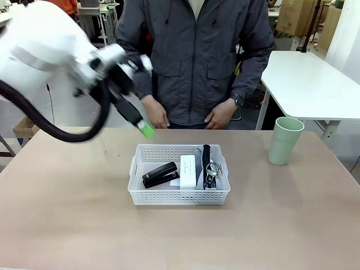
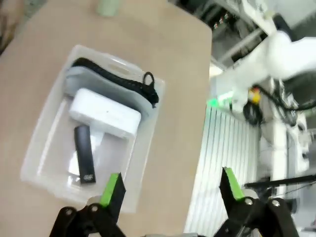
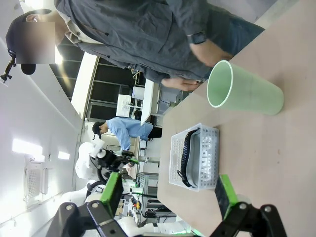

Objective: Efficiently arrange items inside the basket to fit them all.
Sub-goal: Pick up the Stapler and place it inside the Organizing basket.

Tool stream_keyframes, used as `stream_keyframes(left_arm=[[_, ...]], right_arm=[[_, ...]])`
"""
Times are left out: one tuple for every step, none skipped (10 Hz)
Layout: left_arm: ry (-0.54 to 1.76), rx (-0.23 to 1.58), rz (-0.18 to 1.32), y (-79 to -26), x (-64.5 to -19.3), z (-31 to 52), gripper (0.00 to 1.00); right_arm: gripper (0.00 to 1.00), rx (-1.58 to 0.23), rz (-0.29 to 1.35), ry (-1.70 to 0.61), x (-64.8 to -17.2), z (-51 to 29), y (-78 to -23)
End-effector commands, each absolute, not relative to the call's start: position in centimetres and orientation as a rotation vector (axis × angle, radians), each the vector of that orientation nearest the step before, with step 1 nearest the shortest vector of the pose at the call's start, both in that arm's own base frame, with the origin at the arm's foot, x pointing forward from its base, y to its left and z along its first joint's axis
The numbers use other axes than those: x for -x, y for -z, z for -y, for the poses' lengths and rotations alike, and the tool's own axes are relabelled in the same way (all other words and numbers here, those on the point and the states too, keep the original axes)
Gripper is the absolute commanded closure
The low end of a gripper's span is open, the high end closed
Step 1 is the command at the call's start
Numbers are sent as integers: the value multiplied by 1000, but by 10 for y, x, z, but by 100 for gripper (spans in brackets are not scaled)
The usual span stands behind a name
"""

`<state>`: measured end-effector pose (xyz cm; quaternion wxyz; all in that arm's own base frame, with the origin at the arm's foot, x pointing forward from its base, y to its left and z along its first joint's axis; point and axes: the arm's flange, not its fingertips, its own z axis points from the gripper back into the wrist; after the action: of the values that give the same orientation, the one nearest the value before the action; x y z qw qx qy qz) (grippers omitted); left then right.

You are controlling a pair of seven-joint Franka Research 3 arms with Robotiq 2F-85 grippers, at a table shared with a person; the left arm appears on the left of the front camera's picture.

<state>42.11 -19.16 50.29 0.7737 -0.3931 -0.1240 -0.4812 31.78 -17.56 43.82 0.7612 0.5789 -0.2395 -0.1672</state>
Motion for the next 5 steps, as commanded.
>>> stream_keyframes(left_arm=[[613,917,406,-507,-405,128,0],[519,1047,487,-515,-390,97,0],[500,1200,550,-519,-368,63,0],[450,1292,665,-518,-344,25,0],[321,1318,788,-508,-318,-20,0]], right_arm=[[0,-1265,527,356,-317,176,-439],[0,-1265,527,356,-317,176,-439],[0,-1265,527,356,-317,176,-439],[0,-1265,527,356,-317,176,-439],[0,-1265,527,356,-317,176,-439]])
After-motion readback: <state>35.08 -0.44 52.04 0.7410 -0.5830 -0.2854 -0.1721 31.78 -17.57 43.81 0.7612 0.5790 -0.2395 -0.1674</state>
